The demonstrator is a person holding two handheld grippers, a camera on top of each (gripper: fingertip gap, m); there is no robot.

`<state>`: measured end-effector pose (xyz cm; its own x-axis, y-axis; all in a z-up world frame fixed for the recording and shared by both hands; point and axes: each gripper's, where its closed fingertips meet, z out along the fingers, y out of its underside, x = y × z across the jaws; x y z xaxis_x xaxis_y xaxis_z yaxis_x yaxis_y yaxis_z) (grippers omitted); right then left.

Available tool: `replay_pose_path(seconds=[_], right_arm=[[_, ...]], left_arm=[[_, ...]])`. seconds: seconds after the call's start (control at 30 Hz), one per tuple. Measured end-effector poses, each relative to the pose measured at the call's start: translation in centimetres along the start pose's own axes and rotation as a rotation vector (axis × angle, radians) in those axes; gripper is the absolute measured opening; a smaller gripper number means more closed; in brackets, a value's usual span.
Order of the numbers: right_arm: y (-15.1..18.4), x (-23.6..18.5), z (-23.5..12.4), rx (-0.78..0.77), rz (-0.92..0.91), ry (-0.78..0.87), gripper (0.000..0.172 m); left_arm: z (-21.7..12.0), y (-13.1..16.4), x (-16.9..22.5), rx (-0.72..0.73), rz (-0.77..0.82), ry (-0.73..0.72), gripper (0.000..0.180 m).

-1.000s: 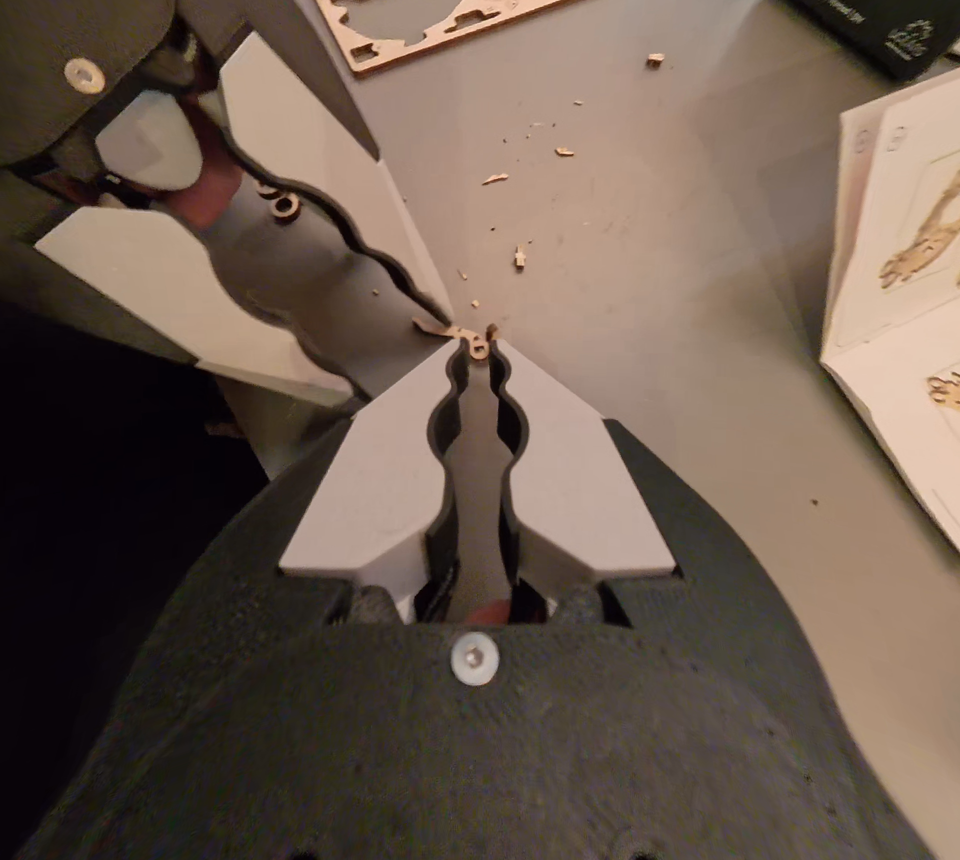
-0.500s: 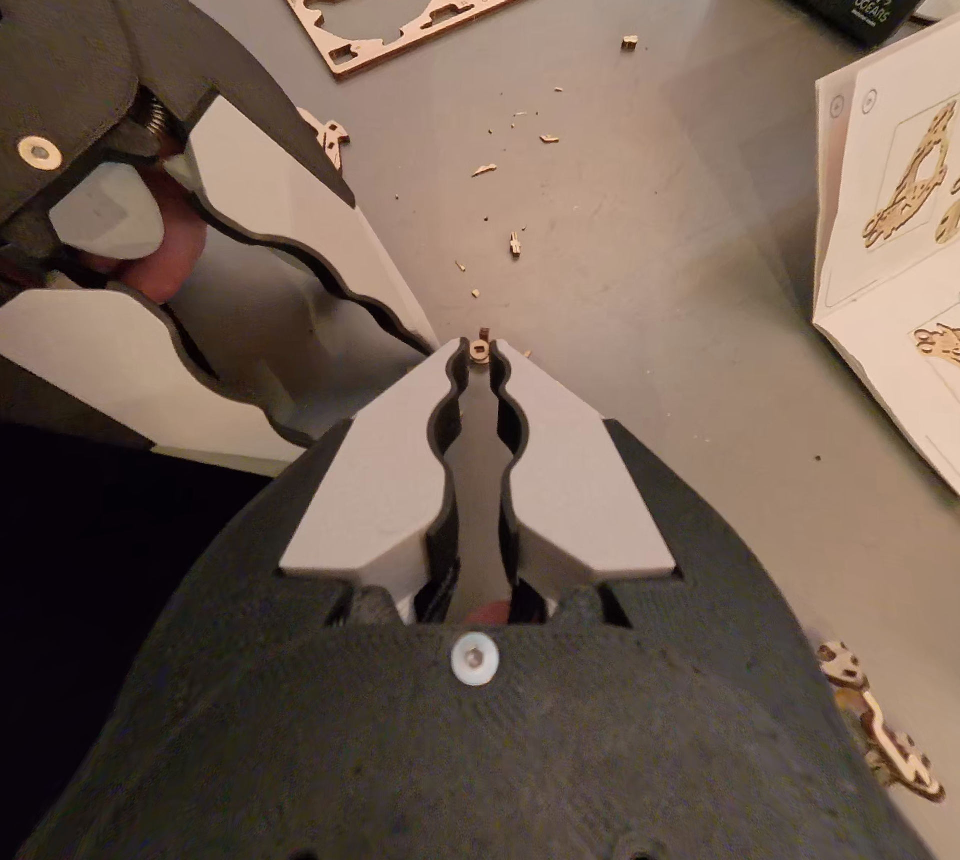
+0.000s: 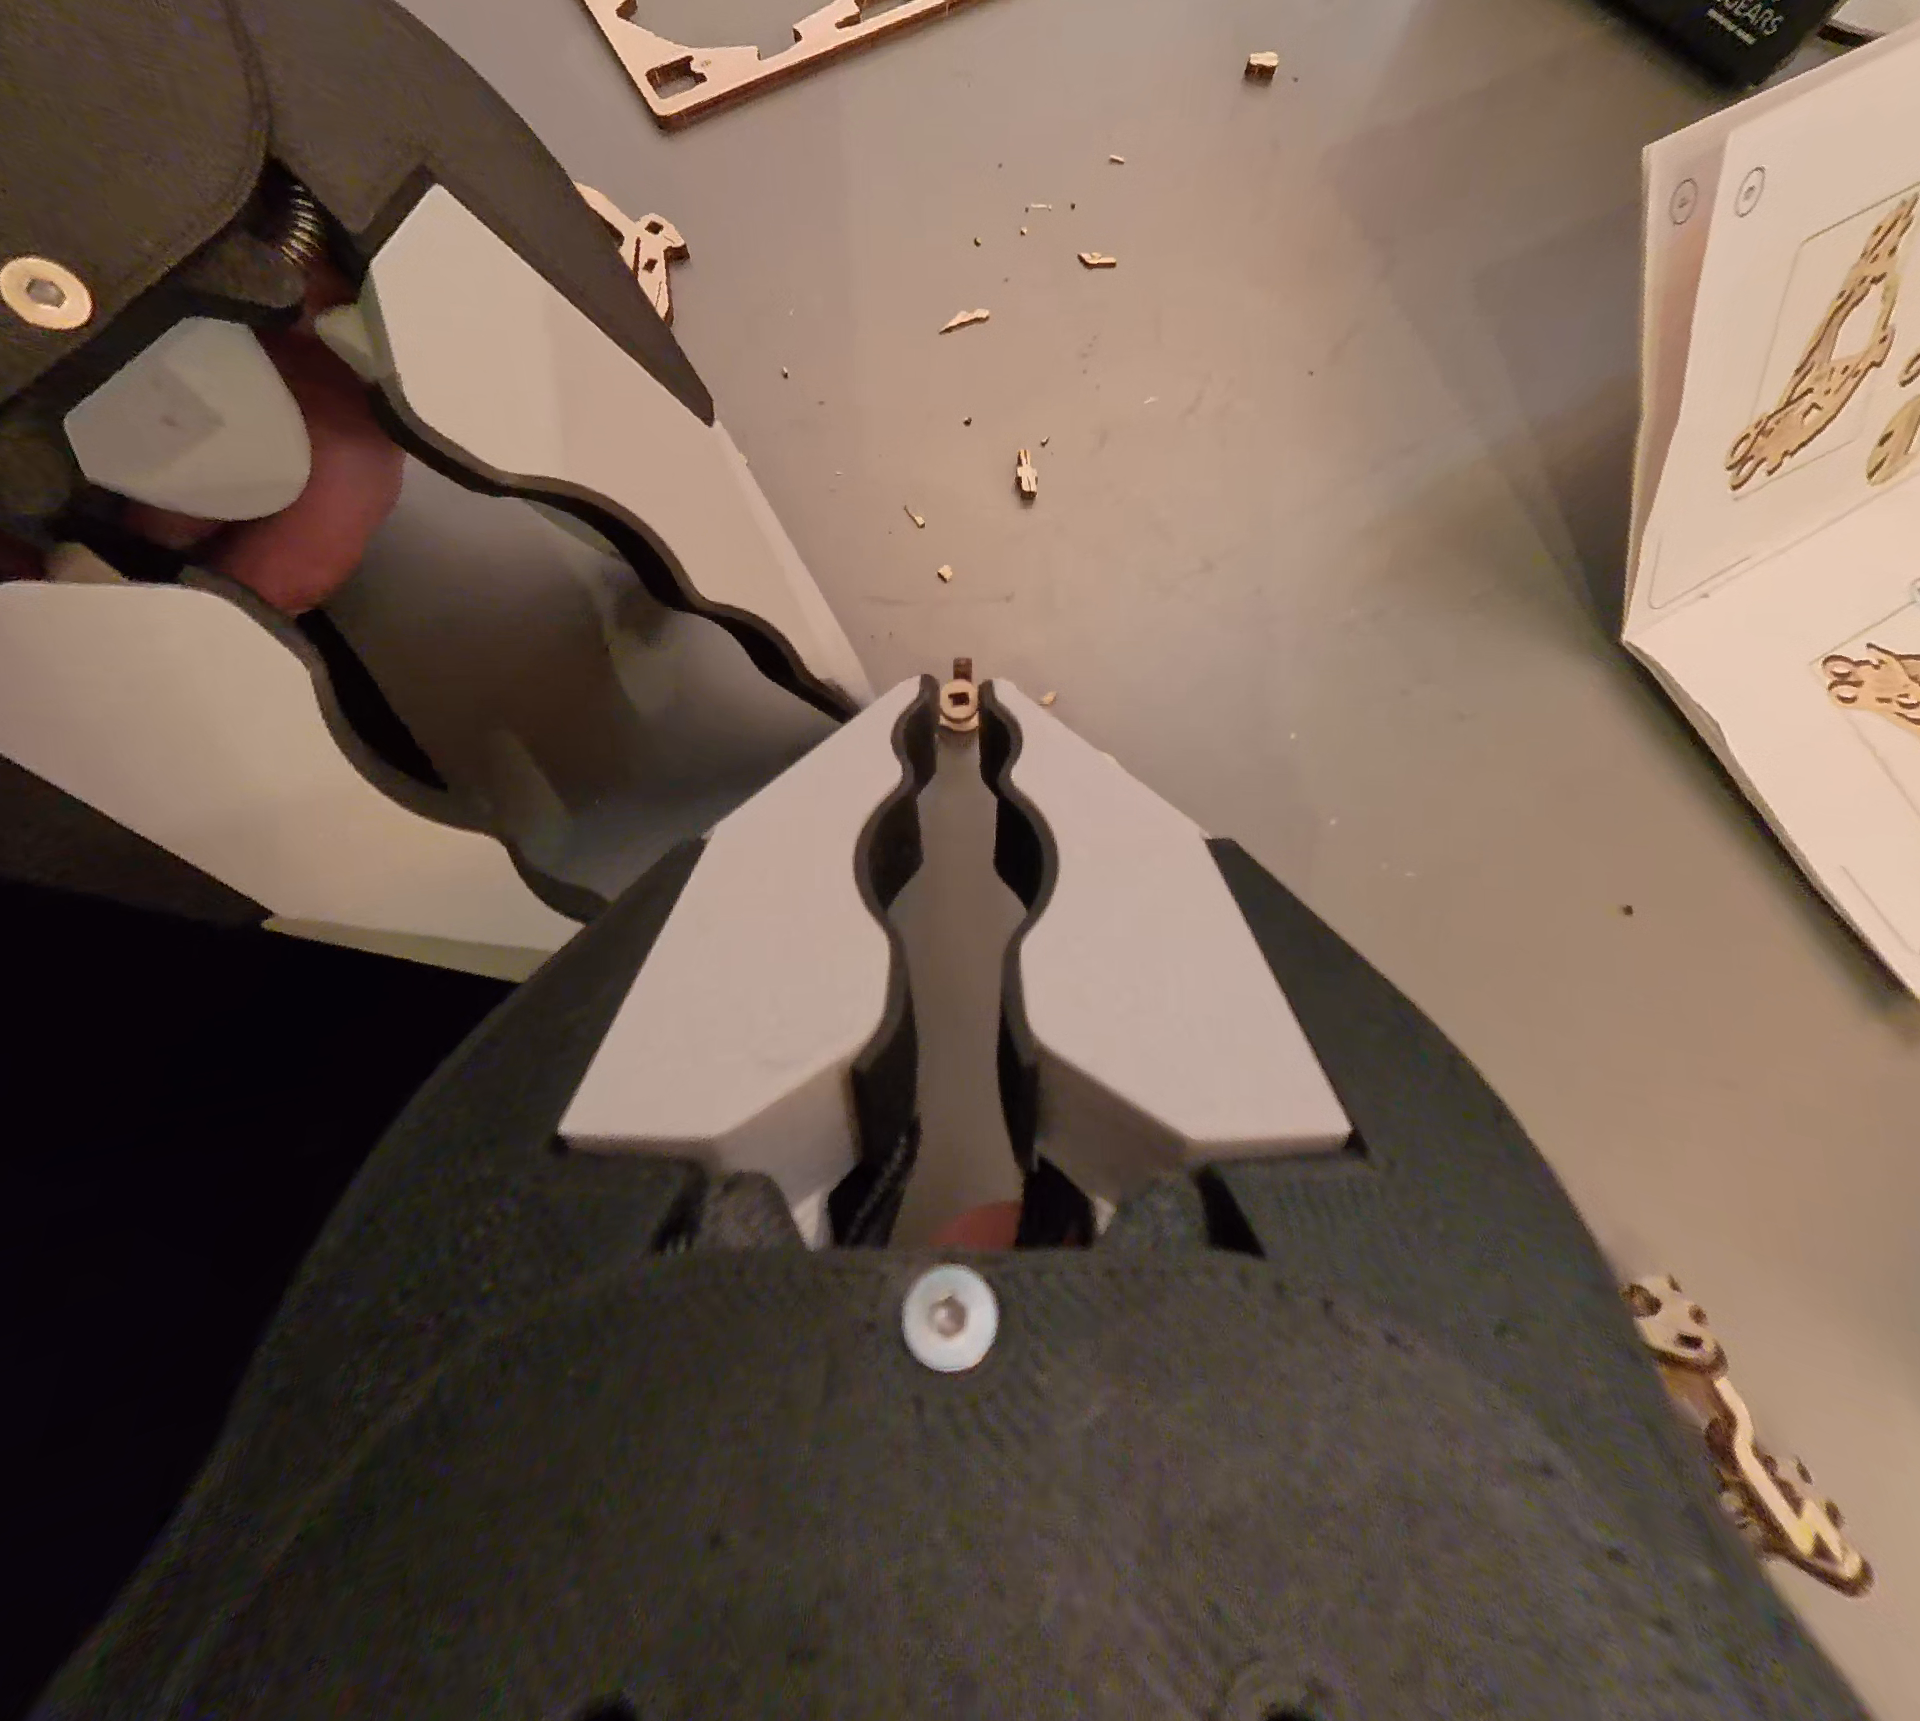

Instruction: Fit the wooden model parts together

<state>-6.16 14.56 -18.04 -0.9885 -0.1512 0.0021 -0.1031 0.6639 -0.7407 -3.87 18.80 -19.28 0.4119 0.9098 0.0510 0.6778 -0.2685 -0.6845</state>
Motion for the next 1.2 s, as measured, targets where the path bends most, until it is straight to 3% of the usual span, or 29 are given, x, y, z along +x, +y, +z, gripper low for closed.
replay_pose_path(seconds=[0.83, 1.2], right_arm=[[-0.2, -0.1, 0.3, 0.02, -0.024, -0.002, 0.004], [-0.2, -0.1, 0.5, 0.045, -0.039, -0.004, 0.004]], left_arm=[[-0.4, 0.0, -0.9, 0.013, 0.018, -0.041, 0.057], [0.2, -0.1, -1.7, 0.018, 0.051, -0.057, 0.071]])
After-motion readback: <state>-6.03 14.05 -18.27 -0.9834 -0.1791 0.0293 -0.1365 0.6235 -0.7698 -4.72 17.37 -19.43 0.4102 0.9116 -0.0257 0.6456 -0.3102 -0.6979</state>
